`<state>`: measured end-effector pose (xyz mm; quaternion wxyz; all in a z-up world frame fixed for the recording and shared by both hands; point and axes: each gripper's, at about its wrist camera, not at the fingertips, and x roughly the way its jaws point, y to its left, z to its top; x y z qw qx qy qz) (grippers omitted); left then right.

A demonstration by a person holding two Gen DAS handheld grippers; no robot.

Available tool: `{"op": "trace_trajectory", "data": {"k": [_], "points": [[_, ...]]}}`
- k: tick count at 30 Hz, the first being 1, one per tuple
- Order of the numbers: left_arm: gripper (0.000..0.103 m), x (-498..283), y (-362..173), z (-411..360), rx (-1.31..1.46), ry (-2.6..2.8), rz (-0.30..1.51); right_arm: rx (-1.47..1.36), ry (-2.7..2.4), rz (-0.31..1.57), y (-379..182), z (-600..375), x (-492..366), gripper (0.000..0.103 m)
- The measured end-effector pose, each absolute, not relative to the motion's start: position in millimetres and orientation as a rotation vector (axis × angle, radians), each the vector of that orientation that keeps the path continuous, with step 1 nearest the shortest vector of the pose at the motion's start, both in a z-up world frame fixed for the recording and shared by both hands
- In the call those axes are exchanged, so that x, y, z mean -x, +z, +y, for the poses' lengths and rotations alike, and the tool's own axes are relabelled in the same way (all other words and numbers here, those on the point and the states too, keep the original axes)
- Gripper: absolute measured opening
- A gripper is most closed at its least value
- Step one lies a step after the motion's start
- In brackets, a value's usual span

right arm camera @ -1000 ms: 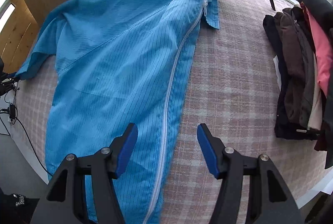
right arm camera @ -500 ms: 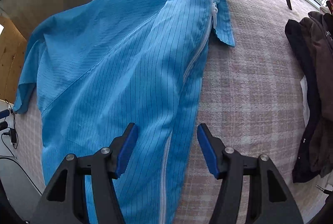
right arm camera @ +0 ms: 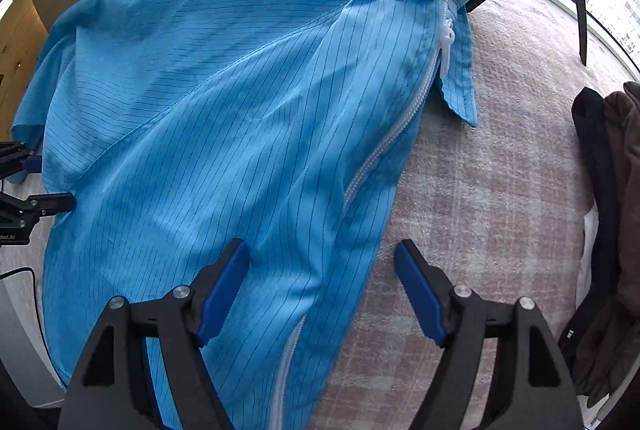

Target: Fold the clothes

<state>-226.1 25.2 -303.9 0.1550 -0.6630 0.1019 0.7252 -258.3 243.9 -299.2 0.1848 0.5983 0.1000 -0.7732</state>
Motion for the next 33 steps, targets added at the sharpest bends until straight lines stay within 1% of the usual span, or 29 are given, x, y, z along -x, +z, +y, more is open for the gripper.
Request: {"op": "trace_trajectory", "data": {"k": [1, 2, 3, 4, 5, 6, 9, 12, 15, 18, 20, 21, 22, 23, 24, 25, 27, 29, 30, 31, 33], "points": [[0.054, 224.4, -303.7, 30.3, 1.885, 2.084, 0.321, -1.668, -2.172, 0.299, -298.8, 241.1, 256.8, 0.070], [0.045, 222.4, -302.6, 35.1, 1.865, 2.081, 0.338, -1.649, -2.171, 0.322, -296.9, 238.6, 255.3, 0.064], [0.033, 220.7, -300.9, 39.2, 1.848, 2.074, 0.337, -1.630, -2.171, 0.346, -294.9, 236.1, 253.9, 0.045], [0.028, 219.9, -298.9, 41.6, 1.832, 2.072, 0.327, -1.623, -2.154, 0.310, -292.6, 236.8, 254.8, 0.020], [0.017, 220.4, -296.6, 42.0, 1.817, 2.079, 0.306, -1.629, -2.122, 0.244, -291.5, 238.5, 256.9, 0.014], [0.010, 221.3, -294.1, 41.4, 1.801, 2.084, 0.282, -1.627, -2.114, 0.224, -290.3, 238.9, 258.1, 0.011], [0.006, 226.2, -282.2, 30.9, 1.765, 2.092, 0.175, -1.591, -2.116, 0.166, -275.6, 240.5, 259.6, 0.006], [0.006, 229.2, -253.6, 20.4, 1.698, 2.135, 0.118, -1.516, -2.141, 0.121, -248.9, 243.0, 260.0, 0.005], [0.006, 235.8, -214.6, 15.6, 1.591, 2.196, 0.108, -1.420, -2.194, 0.140, -208.1, 240.9, 263.1, 0.005], [0.007, 256.2, -186.8, 11.8, 1.503, 2.261, 0.141, -1.299, -2.273, 0.316, -177.6, 237.3, 283.1, 0.005], [0.007, 280.7, -182.1, 7.6, 1.495, 2.305, 0.182, -1.274, -2.311, 0.377, -171.8, 231.7, 301.3, 0.005], [0.010, 291.2, -186.2, 9.3, 1.494, 2.327, 0.227, -1.267, -2.327, 0.398, -169.6, 230.7, 308.5, 0.006], [0.012, 299.1, -194.1, 9.9, 1.512, 2.329, 0.251, -1.269, -2.337, 0.440, -176.9, 229.3, 323.4, 0.008], [0.017, 303.8, -206.2, 9.3, 1.550, 2.308, 0.251, -1.327, -2.326, 0.492, -187.2, 227.8, 331.8, 0.011], [0.019, 308.5, -218.3, 8.7, 1.588, 2.288, 0.251, -1.386, -2.314, 0.545, -197.6, 226.3, 340.1, 0.019], [0.020, 309.2, -228.8, 6.2, 1.627, 2.262, 0.237, -1.454, -2.290, 0.543, -207.5, 228.1, 345.4, 0.020], [0.023, 296.5, -235.7, -5.3, 1.671, 2.211, 0.219, -1.484, -2.251, 0.478, -209.0, 244.0, 338.1, 0.020], [0.026, 273.3, -227.8, -18.5, 1.664, 2.192, 0.247, -1.474, -2.240, 0.441, -200.0, 263.2, 321.0, 0.029], [0.027, 259.2, -221.1, -27.0, 1.659, 2.190, 0.271, -1.473, -2.249, 0.433, -189.7, 277.1, 305.8, 0.035], [0.027, 242.7, -212.5, -36.1, 1.648, 2.185, 0.284, -1.471, -2.259, 0.424, -179.4, 291.0, 290.7, 0.035], [0.037, 203.2, -191.2, -55.3, 1.617, 2.169, 0.292, -1.460, -2.247, 0.303, -156.9, 320.3, 250.7, 0.038]]}}
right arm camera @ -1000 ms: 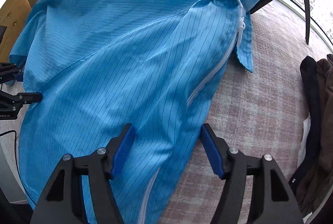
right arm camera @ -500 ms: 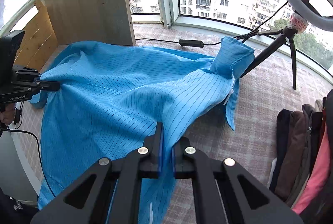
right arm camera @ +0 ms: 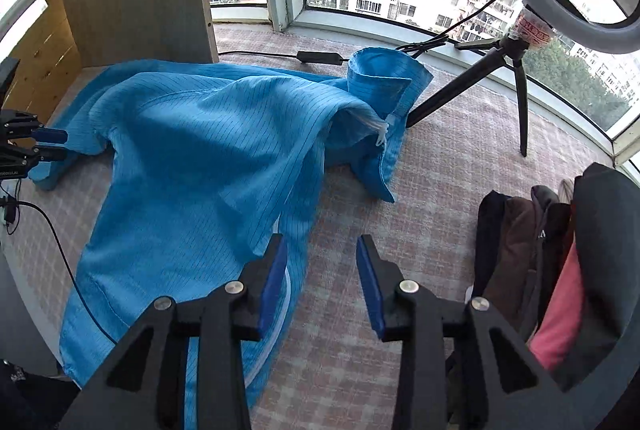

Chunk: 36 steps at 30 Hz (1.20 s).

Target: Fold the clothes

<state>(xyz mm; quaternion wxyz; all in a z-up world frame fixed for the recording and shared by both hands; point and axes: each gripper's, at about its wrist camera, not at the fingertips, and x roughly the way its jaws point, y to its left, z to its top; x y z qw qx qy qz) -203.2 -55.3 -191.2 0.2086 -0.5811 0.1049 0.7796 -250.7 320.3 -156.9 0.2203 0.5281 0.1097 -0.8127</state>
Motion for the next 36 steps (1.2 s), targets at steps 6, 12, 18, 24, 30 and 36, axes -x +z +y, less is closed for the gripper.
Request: {"op": "trace_trajectory", "data": {"k": [6, 12, 18, 24, 30, 36], "points": [[0.046, 86.8, -171.3, -83.5, 1.604, 2.116, 0.332, -1.473, -2.246, 0.112, -139.4, 380.7, 95.9, 0.053], [0.051, 15.8, -243.1, -52.5, 1.716, 1.962, 0.106, -1.640, -2.141, -0.110, -228.7, 373.1, 1.4, 0.057], [0.051, -2.2, -296.1, -4.5, 1.773, 1.936, -0.044, -1.716, -2.080, -0.135, -283.6, 360.9, -6.9, 0.057], [0.045, -8.6, -293.1, 33.4, 1.735, 1.937, -0.052, -1.694, -1.924, -0.220, -295.6, 343.1, -13.0, 0.057], [0.012, -8.6, -260.0, 53.2, 1.687, 1.981, -0.014, -1.637, -1.883, -0.244, -279.9, 338.6, -11.1, 0.006], [0.046, -9.5, -236.7, 67.6, 1.689, 2.070, 0.124, -1.622, -2.050, -0.349, -258.5, 413.1, -16.9, 0.011]]}}
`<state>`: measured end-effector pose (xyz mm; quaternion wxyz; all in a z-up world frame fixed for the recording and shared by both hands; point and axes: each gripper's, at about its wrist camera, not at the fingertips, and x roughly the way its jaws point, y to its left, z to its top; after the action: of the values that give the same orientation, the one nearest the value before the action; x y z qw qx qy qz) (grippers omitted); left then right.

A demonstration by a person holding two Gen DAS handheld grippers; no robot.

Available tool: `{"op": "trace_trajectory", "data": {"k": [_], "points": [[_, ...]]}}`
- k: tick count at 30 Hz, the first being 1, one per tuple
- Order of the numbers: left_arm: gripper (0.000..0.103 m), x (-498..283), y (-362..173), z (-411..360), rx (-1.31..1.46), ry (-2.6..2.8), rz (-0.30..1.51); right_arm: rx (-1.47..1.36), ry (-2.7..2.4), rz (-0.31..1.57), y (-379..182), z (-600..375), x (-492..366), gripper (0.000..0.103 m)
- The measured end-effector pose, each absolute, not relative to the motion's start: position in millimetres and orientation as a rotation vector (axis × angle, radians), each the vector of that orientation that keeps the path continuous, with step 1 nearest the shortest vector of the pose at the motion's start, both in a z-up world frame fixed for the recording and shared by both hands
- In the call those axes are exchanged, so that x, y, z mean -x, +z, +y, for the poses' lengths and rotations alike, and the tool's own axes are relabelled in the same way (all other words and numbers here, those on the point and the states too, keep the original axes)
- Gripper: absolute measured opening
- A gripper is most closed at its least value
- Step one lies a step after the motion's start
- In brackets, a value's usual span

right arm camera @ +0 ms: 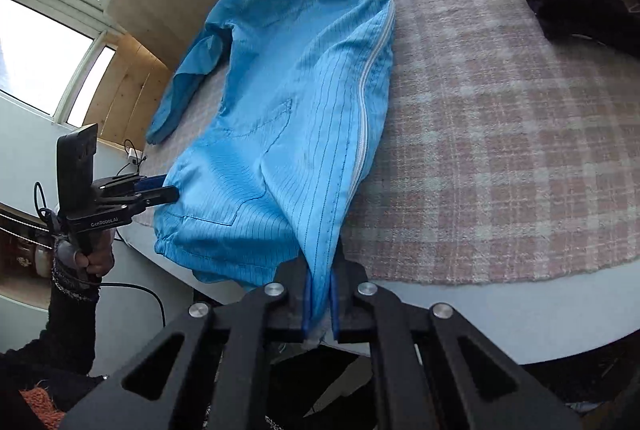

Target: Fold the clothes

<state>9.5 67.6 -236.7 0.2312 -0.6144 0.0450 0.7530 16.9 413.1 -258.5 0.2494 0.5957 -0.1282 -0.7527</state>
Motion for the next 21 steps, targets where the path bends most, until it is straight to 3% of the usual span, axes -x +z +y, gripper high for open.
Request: {"op": "trace_trajectory", "data": {"k": [4, 9, 13, 16, 21], "points": [[0.046, -14.3, -247.5, 64.3, 1.722, 2.049, 0.150, -1.794, -2.088, -0.193, -286.9, 419.9, -12.2, 0.018], [0.046, -28.6, -258.1, 44.7, 1.745, 2.023, 0.115, -1.595, -2.279, 0.178, -221.0, 395.2, -48.1, 0.031], [0.046, -42.3, -273.7, 42.5, 1.769, 1.999, 0.029, -1.413, -2.033, 0.166, -197.1, 327.6, -76.3, 0.053], [0.046, -50.0, -279.1, 33.7, 1.781, 2.019, -0.009, -1.415, -1.866, 0.227, -221.4, 258.1, -93.7, 0.053], [0.046, -58.5, -275.7, 10.4, 1.773, 2.068, -0.103, -1.393, -1.783, 0.515, -261.4, 194.6, -114.0, 0.053]]}}
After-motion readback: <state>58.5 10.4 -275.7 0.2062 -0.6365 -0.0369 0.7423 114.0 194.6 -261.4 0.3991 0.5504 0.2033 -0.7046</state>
